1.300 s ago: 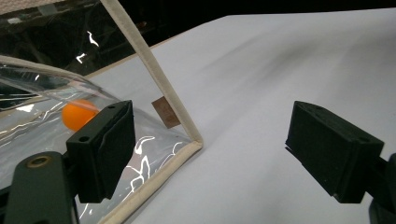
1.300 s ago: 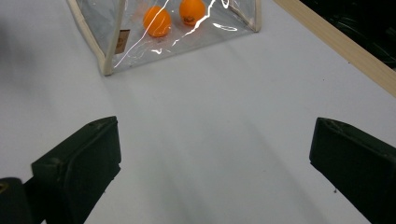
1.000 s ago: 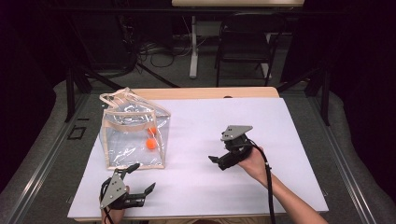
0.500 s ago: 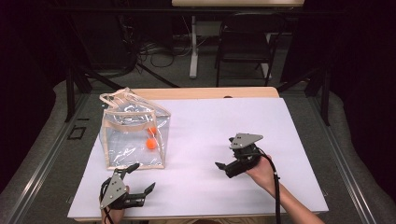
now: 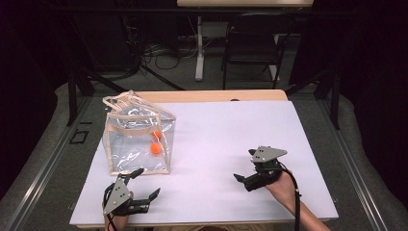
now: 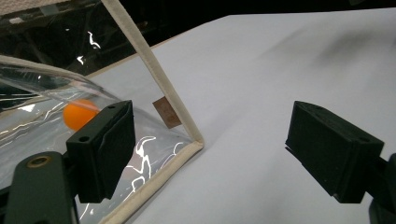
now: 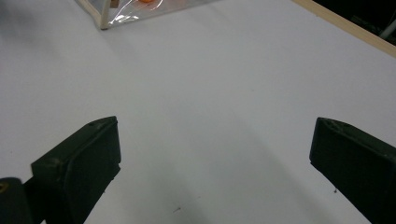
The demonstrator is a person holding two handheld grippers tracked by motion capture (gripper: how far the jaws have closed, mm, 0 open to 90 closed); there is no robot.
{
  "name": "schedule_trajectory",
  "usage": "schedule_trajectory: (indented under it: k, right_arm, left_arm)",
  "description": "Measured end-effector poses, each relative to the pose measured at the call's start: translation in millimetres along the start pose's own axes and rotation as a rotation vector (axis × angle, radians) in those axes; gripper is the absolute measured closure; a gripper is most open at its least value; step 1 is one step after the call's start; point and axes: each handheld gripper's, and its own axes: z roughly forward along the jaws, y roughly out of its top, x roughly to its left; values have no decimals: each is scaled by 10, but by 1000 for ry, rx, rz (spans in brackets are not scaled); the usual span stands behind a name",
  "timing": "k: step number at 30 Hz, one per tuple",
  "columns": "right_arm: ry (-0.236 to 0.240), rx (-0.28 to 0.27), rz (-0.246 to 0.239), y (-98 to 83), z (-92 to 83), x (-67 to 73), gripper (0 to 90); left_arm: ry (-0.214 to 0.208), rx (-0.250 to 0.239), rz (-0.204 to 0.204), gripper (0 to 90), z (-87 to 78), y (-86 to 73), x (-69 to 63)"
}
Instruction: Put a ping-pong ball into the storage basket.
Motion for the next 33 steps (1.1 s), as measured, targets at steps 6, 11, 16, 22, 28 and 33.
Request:
schedule_trajectory:
  k: [6,11,16,22,28,33]
  right_arm:
    - [-12,-11,23,-148,-51,0,17]
    - [-25,-22,45,-273,-97,8,16]
    - [-31,-29,60,-383,-114,50,15]
    - [-37,-28,78,-485,-122,98,15]
    - [-40,-15,101,-567,-120,118,5]
    - [-54,-27,109,-592,-136,116,0]
  left_arm:
    - [-1,4,-1,157,6,-1,-1]
    - [-2,3,-1,157,10,-2,-1]
    - [-3,3,-2,157,12,-2,-3]
    - [-2,5,-1,157,10,-3,-3]
    - [-2,7,-1,157,14,-7,-3]
    - [-6,10,2,157,21,-3,-11]
